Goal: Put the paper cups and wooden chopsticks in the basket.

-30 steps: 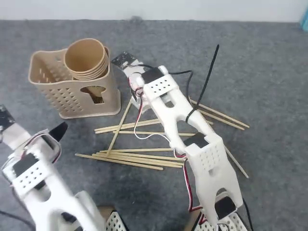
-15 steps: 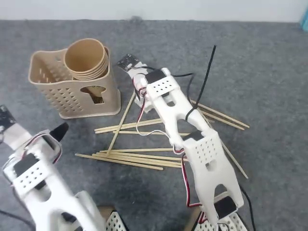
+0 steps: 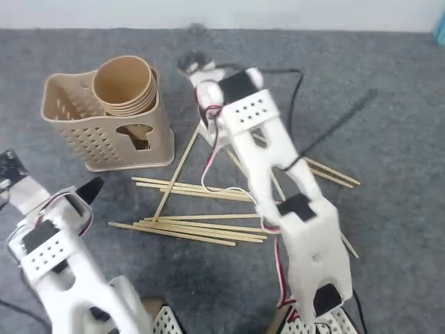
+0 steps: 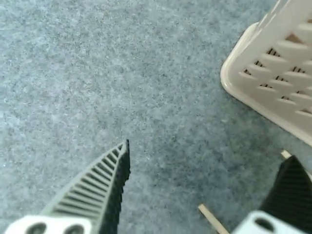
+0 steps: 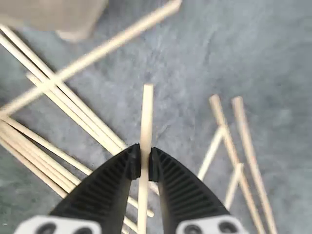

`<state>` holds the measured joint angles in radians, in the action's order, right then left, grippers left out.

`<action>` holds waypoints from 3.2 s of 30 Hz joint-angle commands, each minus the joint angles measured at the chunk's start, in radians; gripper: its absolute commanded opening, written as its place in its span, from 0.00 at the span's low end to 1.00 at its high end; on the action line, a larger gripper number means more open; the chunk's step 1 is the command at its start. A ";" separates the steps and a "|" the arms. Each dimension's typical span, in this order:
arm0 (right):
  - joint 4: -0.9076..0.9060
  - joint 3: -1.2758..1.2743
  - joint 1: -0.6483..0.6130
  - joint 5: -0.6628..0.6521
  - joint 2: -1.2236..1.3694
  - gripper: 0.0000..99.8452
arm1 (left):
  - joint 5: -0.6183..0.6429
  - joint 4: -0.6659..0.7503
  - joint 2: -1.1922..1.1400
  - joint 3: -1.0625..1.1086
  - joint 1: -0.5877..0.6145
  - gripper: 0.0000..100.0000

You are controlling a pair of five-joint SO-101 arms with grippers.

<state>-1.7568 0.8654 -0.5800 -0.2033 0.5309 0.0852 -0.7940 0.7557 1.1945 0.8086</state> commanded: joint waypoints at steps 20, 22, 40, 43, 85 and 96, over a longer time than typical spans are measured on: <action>0.792 0.057 -0.420 0.416 -0.653 0.01 | 0.002 0.046 0.021 0.016 -0.017 0.44; 0.903 0.057 -0.378 0.505 -0.604 0.01 | 0.002 0.048 0.021 0.018 -0.017 0.44; 1.452 0.063 -0.219 0.446 0.012 0.01 | -0.037 0.048 0.021 0.019 -0.032 0.44; 1.452 0.063 -0.194 0.446 0.059 0.01 | -0.037 0.048 0.021 0.019 -0.034 0.44; -0.015 -0.471 0.200 0.376 -0.820 0.27 | -0.040 0.049 0.021 0.030 -0.038 0.44; 0.490 -1.313 0.366 0.222 -0.909 0.27 | -0.040 0.049 0.021 0.031 -0.041 0.44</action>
<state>-1.4270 -0.3007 -0.2378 0.0606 -0.3268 0.0545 -0.7633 0.7557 1.2298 0.7718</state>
